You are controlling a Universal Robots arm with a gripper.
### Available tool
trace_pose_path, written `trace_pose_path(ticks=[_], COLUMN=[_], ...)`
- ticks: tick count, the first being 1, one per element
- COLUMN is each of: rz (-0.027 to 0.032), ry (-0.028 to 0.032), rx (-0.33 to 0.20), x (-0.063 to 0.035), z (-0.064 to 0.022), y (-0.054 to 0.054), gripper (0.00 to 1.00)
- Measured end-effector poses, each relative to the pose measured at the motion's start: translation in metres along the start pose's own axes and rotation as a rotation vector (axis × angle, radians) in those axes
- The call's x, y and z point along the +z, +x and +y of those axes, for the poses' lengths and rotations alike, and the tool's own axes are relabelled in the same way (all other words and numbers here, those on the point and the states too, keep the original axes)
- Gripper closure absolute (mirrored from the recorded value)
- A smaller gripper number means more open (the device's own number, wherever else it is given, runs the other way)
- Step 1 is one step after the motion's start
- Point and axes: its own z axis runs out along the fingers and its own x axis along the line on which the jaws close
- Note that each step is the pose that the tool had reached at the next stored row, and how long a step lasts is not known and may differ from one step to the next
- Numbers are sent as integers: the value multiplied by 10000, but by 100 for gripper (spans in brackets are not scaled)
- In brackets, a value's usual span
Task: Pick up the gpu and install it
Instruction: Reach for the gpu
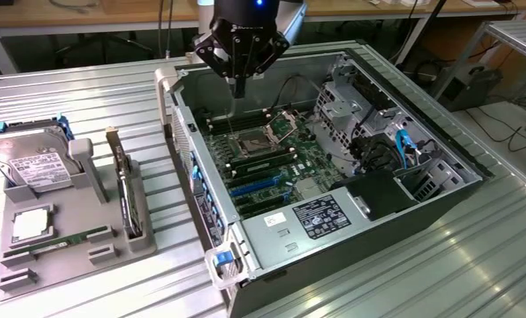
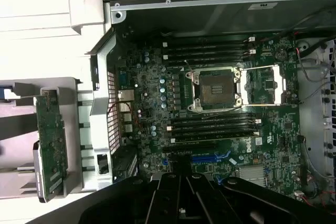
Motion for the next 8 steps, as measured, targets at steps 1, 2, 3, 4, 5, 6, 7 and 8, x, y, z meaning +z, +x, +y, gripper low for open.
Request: trace_pose_path(ticks=[1, 2, 3, 4, 5, 6, 7, 8], rz=[-1, -1, -2, -1, -1, -1, -2, -2], ry=[2, 0, 0, 1, 0, 0, -1, 0], rx=[-2, -1, 0, -2, -1, 0, -2, -2], x=[-2, -3, -4, -7, -8, -10, -11, -12], z=[-5, -8, -12, -19, -23, -29, -34, -37], y=[58, 104, 148, 228, 276, 340, 394, 433], gripper=[89, 89, 89, 89, 89, 89, 89, 89])
